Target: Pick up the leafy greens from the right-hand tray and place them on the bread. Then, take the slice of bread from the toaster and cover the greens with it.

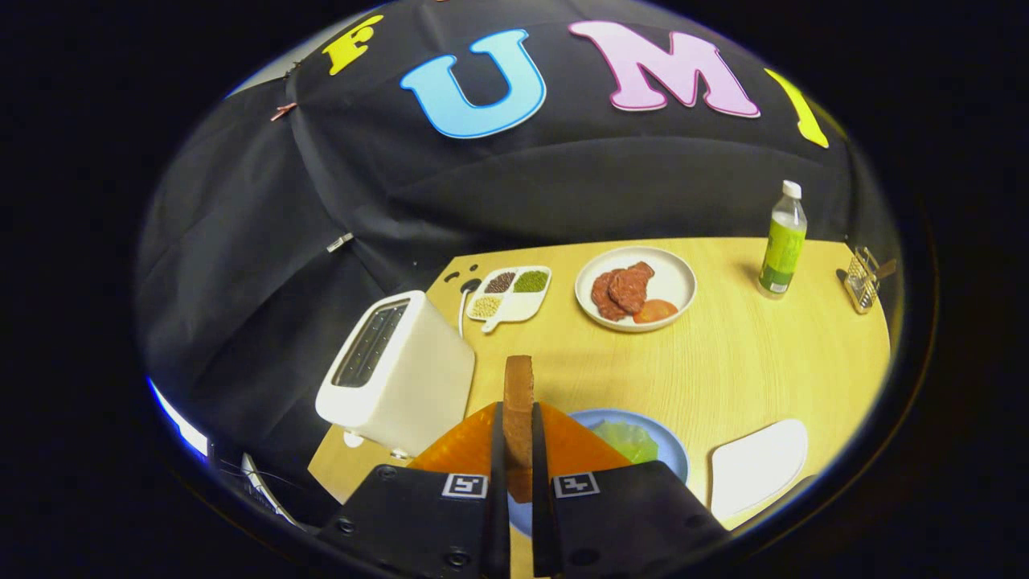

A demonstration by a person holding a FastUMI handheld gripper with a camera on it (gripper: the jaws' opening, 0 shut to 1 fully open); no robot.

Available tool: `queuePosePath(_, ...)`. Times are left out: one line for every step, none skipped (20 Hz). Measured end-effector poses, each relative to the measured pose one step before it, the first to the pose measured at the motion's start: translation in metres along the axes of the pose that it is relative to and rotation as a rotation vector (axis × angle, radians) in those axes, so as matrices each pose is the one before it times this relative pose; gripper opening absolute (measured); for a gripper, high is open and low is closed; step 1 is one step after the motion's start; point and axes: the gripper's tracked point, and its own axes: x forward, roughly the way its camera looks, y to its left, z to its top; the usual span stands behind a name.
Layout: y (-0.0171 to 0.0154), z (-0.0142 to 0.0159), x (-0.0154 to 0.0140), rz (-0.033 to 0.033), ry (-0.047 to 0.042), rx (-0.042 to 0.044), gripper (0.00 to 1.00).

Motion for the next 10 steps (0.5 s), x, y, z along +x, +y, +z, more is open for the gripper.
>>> queuePosePath(-0.006, -0.00561, 0.00113, -0.00597, 0.00599, 0.0141, 0.15)
queuePosePath(-0.0056, -0.00485, 0.00104, -0.0065, 0.00158, 0.01944, 0.15)
queuePosePath(-0.00447, -0.00575, 0.00158, -0.00397, 0.00951, 0.01908, 0.15)
queuePosePath(-0.00592, -0.00581, 0.00149, -0.00636, 0.00791, 0.01784, 0.15)
queuePosePath(0.00043, -0.00851, 0.00006, -0.0057, 0.00646, 0.01421, 0.15)
queuePosePath(-0.00619, -0.0037, 0.00154, -0.00891, 0.00474, 0.00995, 0.15)
queuePosePath(-0.00568, -0.0018, 0.00119, -0.00903, 0.00294, 0.00645, 0.15)
queuePosePath(-0.00501, -0.0018, 0.00061, -0.00728, 0.003, 0.00693, 0.15)
queuePosePath(-0.00394, -0.00183, 0.00107, -0.00566, 0.00345, 0.0084, 0.15)
queuePosePath(-0.00354, -0.00208, 0.00029, -0.00587, 0.00338, 0.00776, 0.15)
